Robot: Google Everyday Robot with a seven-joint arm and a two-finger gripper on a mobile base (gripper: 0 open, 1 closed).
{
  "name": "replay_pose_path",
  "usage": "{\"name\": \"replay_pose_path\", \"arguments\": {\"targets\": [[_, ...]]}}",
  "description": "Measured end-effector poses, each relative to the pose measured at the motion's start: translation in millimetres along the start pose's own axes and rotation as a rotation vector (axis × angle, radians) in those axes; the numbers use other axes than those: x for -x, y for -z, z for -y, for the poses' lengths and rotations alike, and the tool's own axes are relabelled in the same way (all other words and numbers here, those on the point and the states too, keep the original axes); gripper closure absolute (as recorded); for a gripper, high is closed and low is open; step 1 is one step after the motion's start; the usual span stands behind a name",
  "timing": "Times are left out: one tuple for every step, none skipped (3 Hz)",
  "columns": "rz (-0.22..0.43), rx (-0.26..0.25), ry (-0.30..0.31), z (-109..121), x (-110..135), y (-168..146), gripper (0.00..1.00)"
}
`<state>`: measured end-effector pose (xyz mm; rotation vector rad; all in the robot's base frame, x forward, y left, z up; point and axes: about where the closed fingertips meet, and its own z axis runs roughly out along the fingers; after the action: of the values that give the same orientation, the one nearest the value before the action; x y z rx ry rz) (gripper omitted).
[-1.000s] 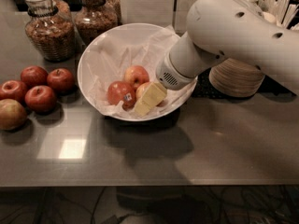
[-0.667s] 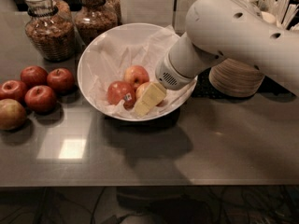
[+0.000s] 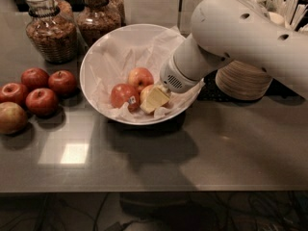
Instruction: Pick apple from white bowl
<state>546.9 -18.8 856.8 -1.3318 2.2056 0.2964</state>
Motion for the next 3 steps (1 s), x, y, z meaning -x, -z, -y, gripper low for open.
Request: {"name": "replay_pose_path", "arguments": {"targets": [[0.0, 0.0, 0.0, 0.0, 0.0, 0.0, 0.65], [0.021, 0.029, 0.008, -2.1, 2.9, 3.0, 0.89], [0.098, 0.08, 0.041, 0.8, 17.2, 26.1, 1.0]]}}
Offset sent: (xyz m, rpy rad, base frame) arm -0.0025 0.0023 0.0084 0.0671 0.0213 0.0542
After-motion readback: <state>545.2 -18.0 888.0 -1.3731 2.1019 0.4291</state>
